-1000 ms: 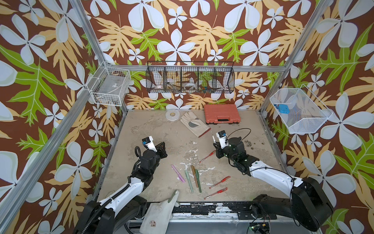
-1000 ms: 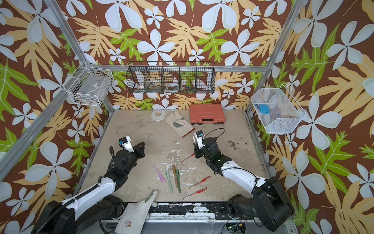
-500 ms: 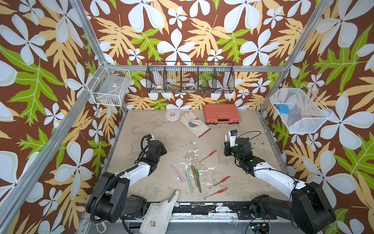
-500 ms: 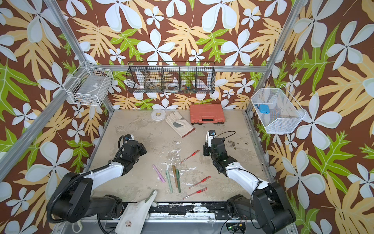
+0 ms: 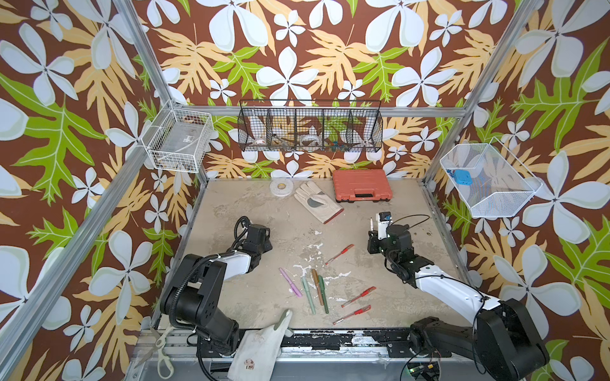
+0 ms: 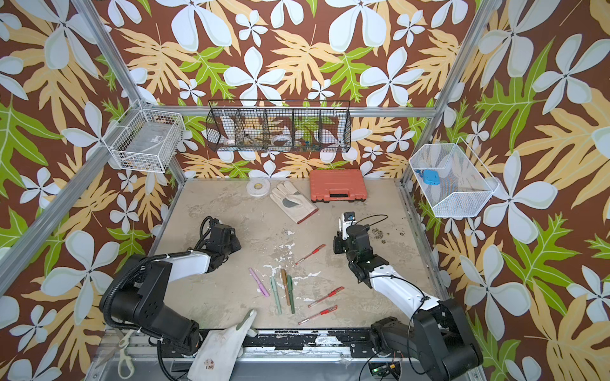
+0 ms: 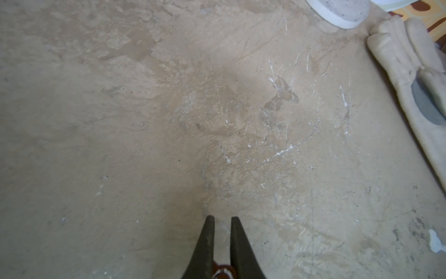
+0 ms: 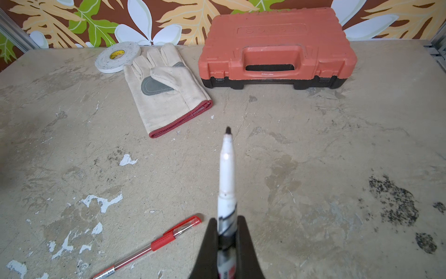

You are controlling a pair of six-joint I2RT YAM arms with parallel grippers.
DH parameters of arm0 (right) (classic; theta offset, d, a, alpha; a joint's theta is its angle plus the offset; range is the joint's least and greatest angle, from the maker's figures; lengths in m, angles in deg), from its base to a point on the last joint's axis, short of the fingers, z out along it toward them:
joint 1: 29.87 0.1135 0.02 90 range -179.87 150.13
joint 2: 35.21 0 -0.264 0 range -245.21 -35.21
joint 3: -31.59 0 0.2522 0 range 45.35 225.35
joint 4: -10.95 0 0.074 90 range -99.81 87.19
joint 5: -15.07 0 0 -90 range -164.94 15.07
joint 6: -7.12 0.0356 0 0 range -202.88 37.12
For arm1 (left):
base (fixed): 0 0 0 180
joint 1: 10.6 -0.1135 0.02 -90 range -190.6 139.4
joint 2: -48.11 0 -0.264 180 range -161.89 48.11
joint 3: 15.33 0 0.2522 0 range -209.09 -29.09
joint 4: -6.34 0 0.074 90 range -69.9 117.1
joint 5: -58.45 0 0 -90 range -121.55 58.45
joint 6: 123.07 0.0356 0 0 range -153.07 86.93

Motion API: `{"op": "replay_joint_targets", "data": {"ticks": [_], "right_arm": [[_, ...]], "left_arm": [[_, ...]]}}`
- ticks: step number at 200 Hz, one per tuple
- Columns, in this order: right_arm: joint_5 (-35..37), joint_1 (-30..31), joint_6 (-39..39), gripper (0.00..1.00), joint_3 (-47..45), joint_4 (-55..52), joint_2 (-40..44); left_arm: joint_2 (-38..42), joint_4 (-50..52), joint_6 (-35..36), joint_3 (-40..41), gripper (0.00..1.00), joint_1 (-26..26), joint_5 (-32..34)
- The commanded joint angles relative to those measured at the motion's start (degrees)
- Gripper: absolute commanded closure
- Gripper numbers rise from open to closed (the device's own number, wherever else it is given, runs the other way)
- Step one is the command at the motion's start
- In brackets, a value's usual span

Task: Remove pen caps from pens
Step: Place the pen cap at the middle-left of the table, then place the pen at the middle-right of the table.

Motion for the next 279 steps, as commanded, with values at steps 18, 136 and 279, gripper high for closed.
{"op": "replay_joint_targets", "data": {"ticks": [18,136,279], "right_arm": [[-0.37,-0.05,0.66,1.00,-0.36,1.00,0.24],[0.53,-0.38,0.49,1.00,-1.29,1.43,1.75],[5.22,-7.79,4.44,1.00,-3.03,1.31,0.54]], "left_arm": [[-2.22,1.90,1.41,-1.38,0.95,-0.27,0.21],[-2.35,2.92,2.77,-2.17,0.69,-0.36,-1.22],[23.60,-7.40,8.47,7.87,0.38,10.25,-8.28]]}}
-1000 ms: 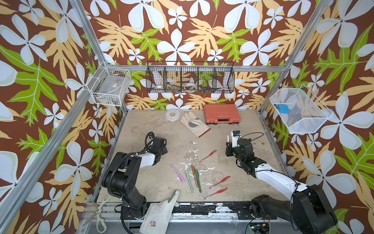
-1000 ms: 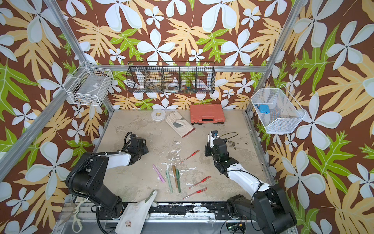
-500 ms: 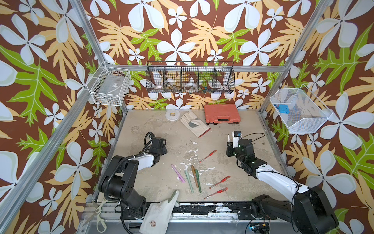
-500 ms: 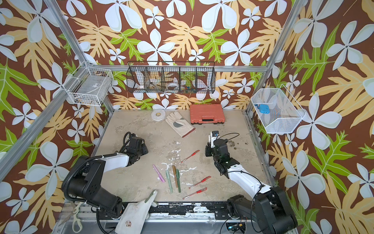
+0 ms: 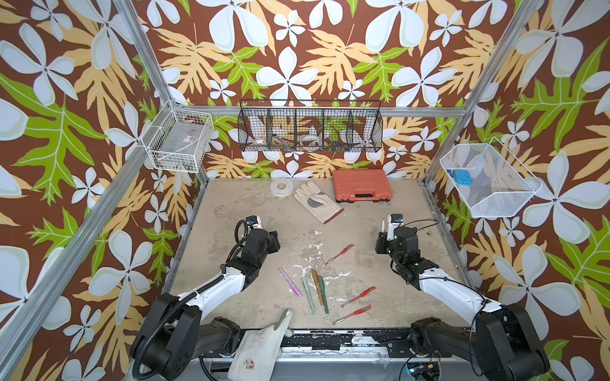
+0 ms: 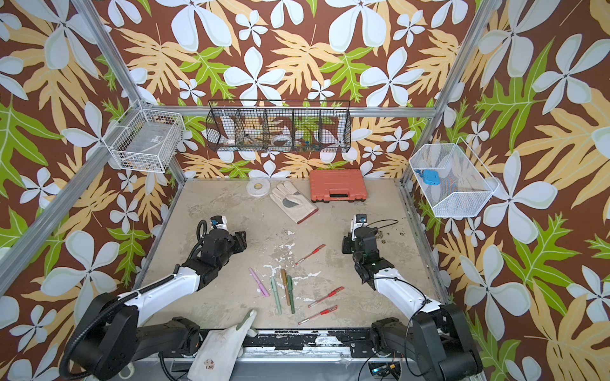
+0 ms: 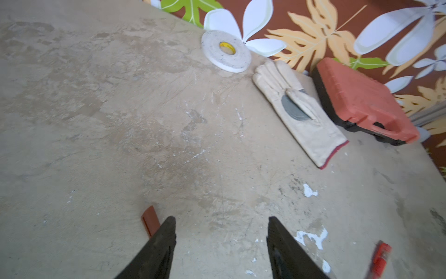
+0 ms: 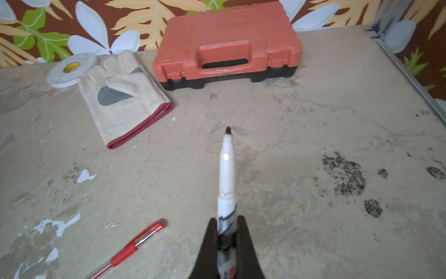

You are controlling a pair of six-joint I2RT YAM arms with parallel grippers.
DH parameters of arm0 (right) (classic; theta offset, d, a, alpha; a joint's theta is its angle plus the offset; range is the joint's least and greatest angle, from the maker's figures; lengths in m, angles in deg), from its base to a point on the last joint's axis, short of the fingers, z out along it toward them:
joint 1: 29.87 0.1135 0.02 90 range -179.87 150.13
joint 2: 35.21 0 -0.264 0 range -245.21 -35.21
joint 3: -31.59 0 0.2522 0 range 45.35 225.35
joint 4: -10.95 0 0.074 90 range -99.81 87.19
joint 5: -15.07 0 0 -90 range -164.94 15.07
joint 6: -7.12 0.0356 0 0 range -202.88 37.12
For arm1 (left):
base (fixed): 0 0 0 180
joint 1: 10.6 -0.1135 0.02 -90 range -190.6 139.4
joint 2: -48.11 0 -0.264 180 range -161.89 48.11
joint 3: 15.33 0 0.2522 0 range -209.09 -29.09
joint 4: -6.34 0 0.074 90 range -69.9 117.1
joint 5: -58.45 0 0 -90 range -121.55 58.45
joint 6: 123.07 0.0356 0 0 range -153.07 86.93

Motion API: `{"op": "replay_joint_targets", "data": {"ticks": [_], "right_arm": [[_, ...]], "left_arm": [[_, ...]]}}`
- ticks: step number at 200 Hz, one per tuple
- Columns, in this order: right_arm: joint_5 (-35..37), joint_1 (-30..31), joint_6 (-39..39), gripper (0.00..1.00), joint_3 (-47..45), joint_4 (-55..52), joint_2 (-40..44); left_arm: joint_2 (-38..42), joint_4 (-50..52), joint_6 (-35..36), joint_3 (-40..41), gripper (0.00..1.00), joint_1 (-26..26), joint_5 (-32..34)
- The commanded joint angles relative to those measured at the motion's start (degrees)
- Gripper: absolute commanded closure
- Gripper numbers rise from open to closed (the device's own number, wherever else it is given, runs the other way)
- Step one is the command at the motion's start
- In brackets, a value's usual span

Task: Remove pen caps from pens
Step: Place the pen at the middle-right of the table.

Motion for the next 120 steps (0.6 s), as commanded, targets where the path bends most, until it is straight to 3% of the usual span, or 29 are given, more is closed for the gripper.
{"op": "replay_joint_targets", "data": {"ticks": [1,48,120], "right_arm": [[2.19,-1.60,1.58,0.99,0.05,0.33,-0.51],[1.24,-7.99,3.05,0.97,4.74,-1.83,-7.42],[1.60,-9.77,4.87,0.89,14.16,-4.83,-20.33]], "left_arm": [[2.40,-5.65,3.78,1.55,0.38,1.65,-7.74],[5.30,-13.96,6.48,4.42,0.38,5.49,-17.65],[3.74,-18.11,7.17,5.43,0.37,6.57,-21.86]]}}
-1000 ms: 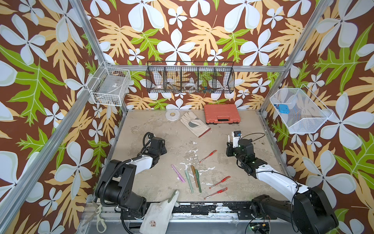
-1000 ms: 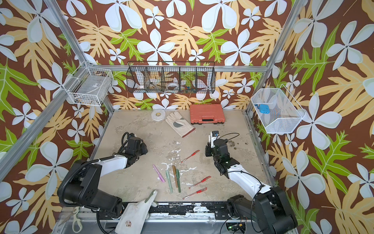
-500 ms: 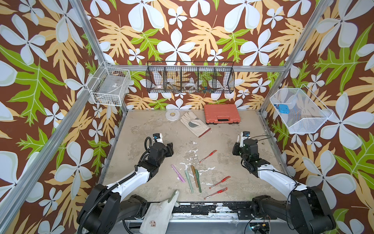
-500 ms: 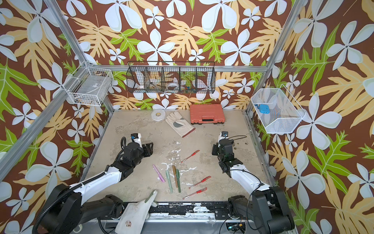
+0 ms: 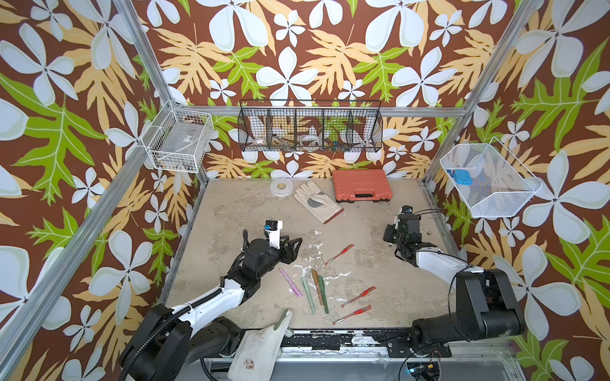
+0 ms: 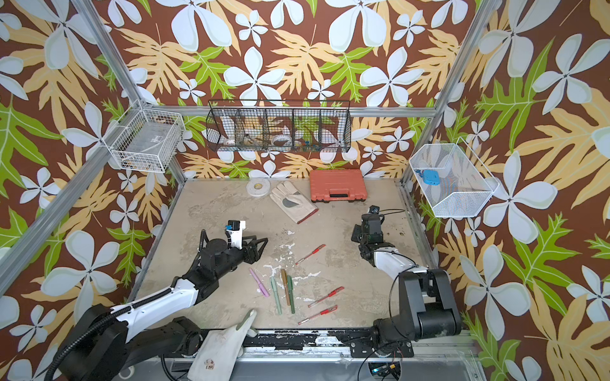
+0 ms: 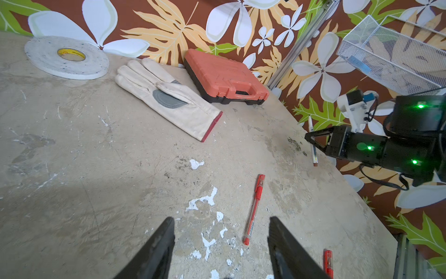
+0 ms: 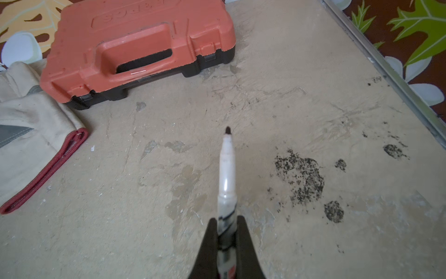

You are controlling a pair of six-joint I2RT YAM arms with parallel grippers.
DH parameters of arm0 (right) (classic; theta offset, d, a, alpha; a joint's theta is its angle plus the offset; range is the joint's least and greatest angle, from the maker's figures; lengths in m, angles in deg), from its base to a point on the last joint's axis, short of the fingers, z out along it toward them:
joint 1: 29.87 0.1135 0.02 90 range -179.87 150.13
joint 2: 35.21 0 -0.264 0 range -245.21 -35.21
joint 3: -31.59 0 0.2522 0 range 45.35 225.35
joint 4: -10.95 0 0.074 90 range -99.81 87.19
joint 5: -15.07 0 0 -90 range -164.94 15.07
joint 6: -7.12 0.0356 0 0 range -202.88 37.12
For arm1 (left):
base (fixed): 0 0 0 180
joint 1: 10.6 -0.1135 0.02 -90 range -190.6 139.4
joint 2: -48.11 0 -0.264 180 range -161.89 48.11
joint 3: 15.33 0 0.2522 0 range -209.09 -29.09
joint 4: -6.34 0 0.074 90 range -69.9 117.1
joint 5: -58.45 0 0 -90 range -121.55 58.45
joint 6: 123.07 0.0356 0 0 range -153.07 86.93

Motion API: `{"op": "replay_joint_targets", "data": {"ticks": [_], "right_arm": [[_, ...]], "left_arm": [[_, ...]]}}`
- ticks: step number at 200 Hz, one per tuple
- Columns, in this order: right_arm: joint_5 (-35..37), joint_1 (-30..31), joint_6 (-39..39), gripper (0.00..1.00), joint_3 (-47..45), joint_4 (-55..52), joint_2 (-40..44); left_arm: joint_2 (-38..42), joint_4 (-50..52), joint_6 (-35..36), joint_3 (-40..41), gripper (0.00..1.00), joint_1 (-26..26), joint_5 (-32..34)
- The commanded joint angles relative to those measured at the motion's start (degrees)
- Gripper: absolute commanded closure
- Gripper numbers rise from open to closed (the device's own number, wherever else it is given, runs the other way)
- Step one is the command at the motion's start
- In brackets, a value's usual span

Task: Remove pen caps from pens
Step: Place the pen at the middle-right of the table.

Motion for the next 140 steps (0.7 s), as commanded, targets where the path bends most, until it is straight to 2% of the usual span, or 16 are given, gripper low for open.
{"op": "replay_joint_targets", "data": {"ticks": [1,25,55,97,140], "right_arm": [[0.02,-1.07,1.48,0.89,2.94,-2.16,-3.80],[-0.62,-1.75,1.29,0.89,7.11,-4.95,-8.89],[-0.75,-2.09,1.14,0.87,9.75,-6.35,-11.38],[-3.28,-3.10,0.67,0.85,15.43,-11.02,-17.73],[-3.97,-3.42,0.54,0.82,18.06,-13.37,-20.43]], "left_arm": [[-0.59,-3.13,1.13,-0.03,0.37,0.15,-2.11],[-1.41,-4.85,1.15,0.37,0.37,0.15,-4.38],[-2.95,-6.94,0.96,0.41,0.36,0.26,-7.04],[-3.56,-7.28,0.96,0.28,0.36,0.32,-7.95],[-2.83,-7.64,0.96,0.64,0.35,0.41,-7.86]]}}
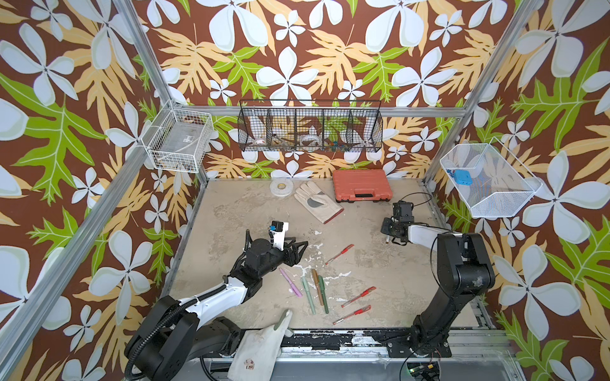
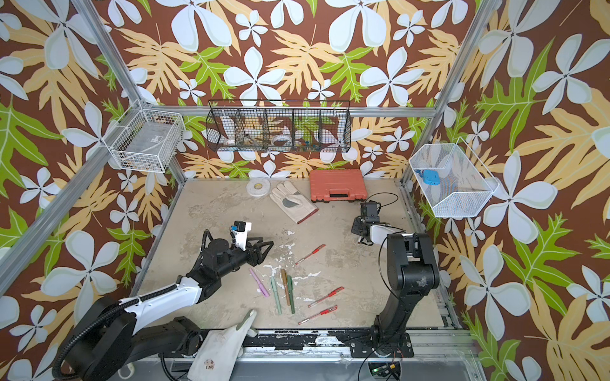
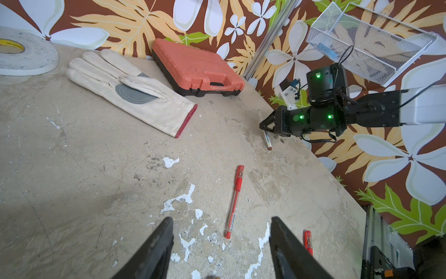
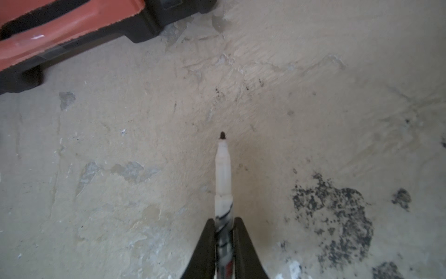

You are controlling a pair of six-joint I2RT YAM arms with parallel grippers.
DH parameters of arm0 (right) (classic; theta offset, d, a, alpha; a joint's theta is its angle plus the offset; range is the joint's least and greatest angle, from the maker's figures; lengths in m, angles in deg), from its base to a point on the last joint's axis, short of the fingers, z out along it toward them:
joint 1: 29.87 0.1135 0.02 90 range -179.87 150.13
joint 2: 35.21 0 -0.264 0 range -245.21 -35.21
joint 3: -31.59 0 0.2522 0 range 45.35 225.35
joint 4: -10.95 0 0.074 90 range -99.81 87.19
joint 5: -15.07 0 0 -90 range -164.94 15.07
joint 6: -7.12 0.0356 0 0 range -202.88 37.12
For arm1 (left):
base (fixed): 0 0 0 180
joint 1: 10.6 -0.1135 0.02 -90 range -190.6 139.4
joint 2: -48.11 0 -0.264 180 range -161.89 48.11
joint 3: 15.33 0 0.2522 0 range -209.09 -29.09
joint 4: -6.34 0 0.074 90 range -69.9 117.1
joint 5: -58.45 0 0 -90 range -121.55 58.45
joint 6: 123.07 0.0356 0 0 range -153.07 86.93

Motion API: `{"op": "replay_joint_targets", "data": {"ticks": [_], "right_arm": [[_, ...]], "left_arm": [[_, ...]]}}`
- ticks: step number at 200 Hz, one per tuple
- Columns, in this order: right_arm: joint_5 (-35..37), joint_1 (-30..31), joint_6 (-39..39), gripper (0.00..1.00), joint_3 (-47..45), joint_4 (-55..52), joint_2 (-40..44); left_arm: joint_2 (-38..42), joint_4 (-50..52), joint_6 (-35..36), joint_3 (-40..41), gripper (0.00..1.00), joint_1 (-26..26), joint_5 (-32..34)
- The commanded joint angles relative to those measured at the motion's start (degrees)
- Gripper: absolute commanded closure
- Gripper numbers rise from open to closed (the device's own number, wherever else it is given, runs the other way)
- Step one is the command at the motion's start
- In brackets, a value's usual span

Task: Remove pen caps from pens
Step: Place the pen at the middle-right of the table, then pick up the pen from the center of the table.

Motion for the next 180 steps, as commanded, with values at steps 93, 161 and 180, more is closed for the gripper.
{"op": "replay_joint_targets", "data": {"ticks": [93,161,180], "right_arm": [[-1.39,-0.07,-1.19,0.53,-0.24,-2.94,6.14],[-2.97,4.18,-3.36,0.45,-6.06,-3.22,20.90],[-4.36,6.96,-3.83,0.46,-8.64,-2.98,24.53]], "left_arm": [[1.62,-4.21,0.33,1.04,0.34,0.13,-2.97],[2.48,-4.56,0.74,1.13,0.34,0.46,-4.42],[2.59,-4.42,1.82,0.99,0.34,1.30,-4.83]]}}
